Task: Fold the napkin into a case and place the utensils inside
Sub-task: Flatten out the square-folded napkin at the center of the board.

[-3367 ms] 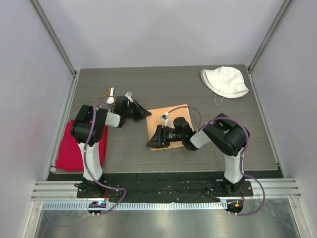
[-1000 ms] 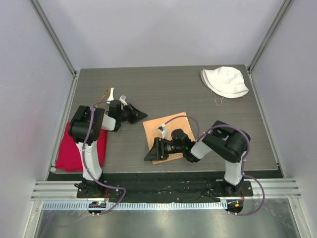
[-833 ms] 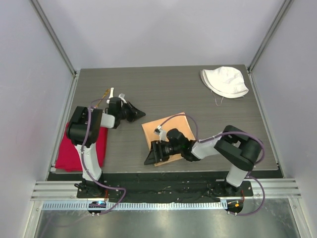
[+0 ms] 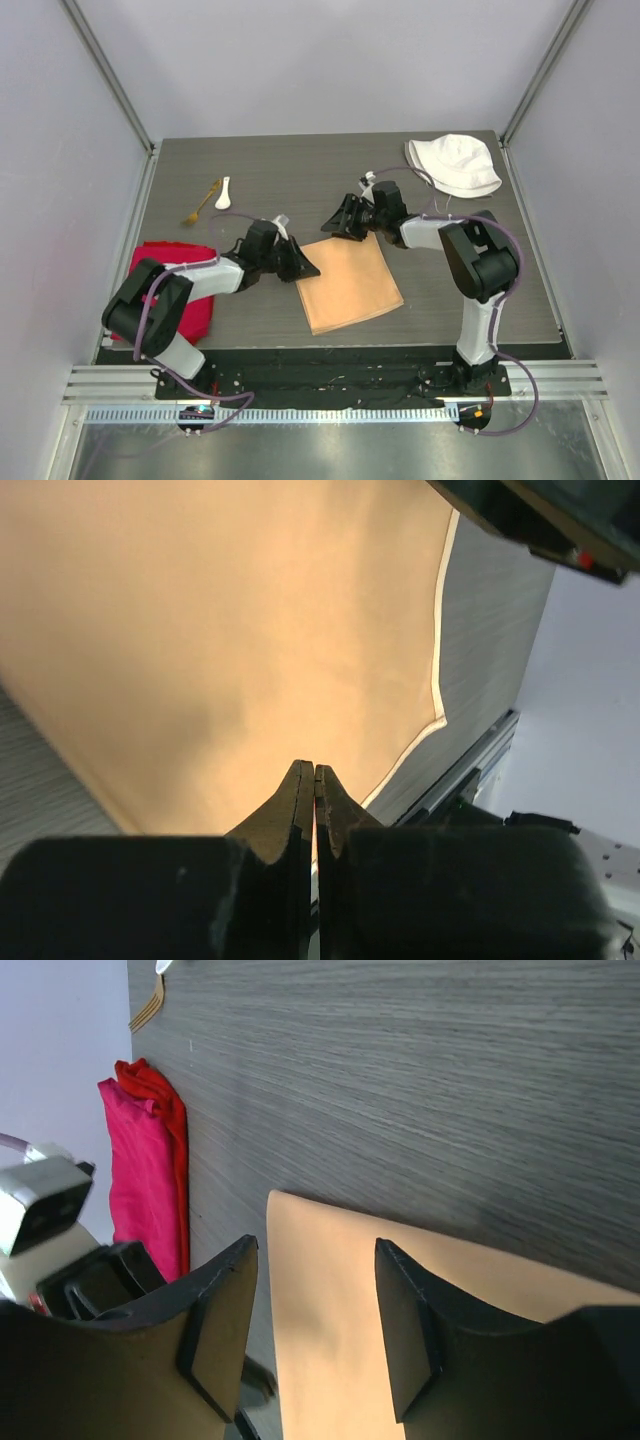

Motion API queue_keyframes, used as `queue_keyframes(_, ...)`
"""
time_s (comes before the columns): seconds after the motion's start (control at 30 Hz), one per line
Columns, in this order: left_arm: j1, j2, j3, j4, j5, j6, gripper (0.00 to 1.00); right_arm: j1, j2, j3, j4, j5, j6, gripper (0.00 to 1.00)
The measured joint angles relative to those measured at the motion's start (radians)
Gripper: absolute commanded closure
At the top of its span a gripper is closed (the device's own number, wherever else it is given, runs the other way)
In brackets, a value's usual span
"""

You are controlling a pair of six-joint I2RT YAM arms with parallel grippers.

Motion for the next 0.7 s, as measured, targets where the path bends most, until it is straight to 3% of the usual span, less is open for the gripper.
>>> queue_keyframes(0.27,-0.110,0.063,-0.084,0.151,0.040,-0.035,0.95,-0.014,0.120,-0.006,0.084,-0.066,0.044,0.43)
queue_keyframes(0.7,-0.112,0.092,-0.306,0.452,0.050,-0.080,0.97,-0.135,0.204,0.026,0.231,-0.215,0.017,0.29)
